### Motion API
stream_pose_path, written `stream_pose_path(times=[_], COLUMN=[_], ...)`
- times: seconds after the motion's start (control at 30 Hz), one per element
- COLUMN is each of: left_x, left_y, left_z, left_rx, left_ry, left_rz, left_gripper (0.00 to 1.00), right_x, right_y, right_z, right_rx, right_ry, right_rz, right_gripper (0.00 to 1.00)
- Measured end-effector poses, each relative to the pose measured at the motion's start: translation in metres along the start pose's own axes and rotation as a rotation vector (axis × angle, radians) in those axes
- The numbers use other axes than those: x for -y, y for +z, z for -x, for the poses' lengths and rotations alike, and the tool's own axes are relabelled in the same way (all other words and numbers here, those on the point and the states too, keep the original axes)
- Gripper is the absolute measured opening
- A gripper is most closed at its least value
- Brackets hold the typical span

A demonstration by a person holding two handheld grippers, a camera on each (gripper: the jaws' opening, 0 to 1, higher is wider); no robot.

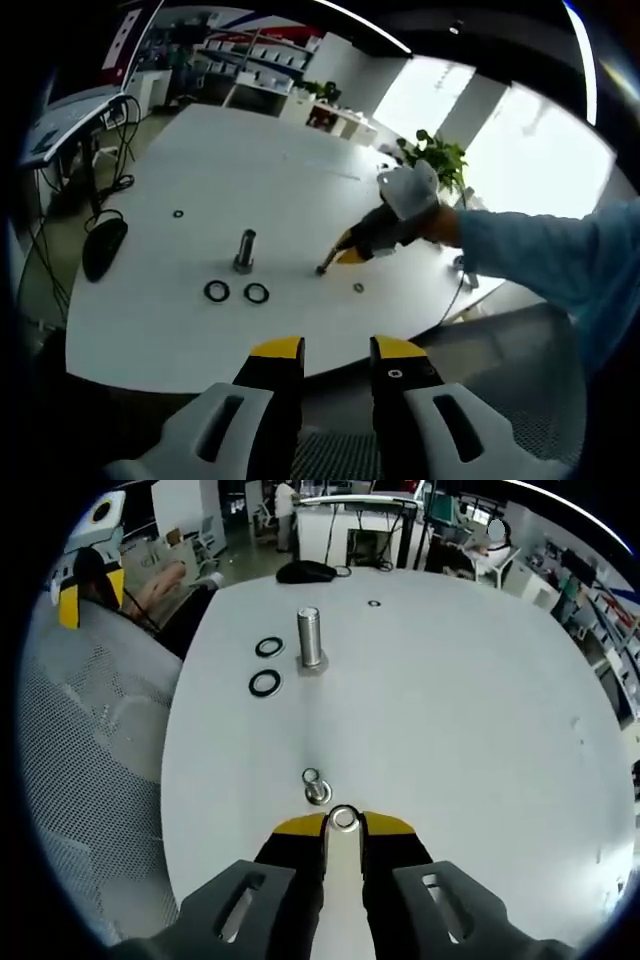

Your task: Place the washer onto the threaded stud by aligning its center hole with the stud, sliding it down to the base, and recovering from edge contact or off-axis alignment until the washer reaches the visible bottom stop.

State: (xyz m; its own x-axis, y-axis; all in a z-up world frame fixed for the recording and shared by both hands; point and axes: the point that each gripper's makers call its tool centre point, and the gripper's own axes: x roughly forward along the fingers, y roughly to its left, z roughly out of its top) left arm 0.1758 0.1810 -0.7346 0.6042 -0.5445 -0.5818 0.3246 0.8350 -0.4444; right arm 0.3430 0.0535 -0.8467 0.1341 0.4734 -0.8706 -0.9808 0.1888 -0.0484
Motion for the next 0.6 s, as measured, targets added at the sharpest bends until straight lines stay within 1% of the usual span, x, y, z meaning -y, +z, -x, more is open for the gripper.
stream_pose_path(times=[0.27,0.5,0.6], left_x=[0.000,0.000,0.000], left_y=[0.000,-0.001,-0.001], left_z=[0.000,0.000,0.000], left_rx=[-0.001,-0.003,-0.003], left_ry=[0.000,0.000,0.000], left_rz=[-0.002,-0.004,-0.004], left_gripper=[0.24,0.24,0.24], right_x=[0.001,-0.008,-0.011], right_y=[0.015,0.027,0.030], right_z=[0.019,0.028,0.029], right_rx=[0.037,0.064,0.080], right_ry=[-0.003,0.014,0.019], right_rz=[0.007,0.026,0.020], right_gripper=[0.14,0.14,0.14])
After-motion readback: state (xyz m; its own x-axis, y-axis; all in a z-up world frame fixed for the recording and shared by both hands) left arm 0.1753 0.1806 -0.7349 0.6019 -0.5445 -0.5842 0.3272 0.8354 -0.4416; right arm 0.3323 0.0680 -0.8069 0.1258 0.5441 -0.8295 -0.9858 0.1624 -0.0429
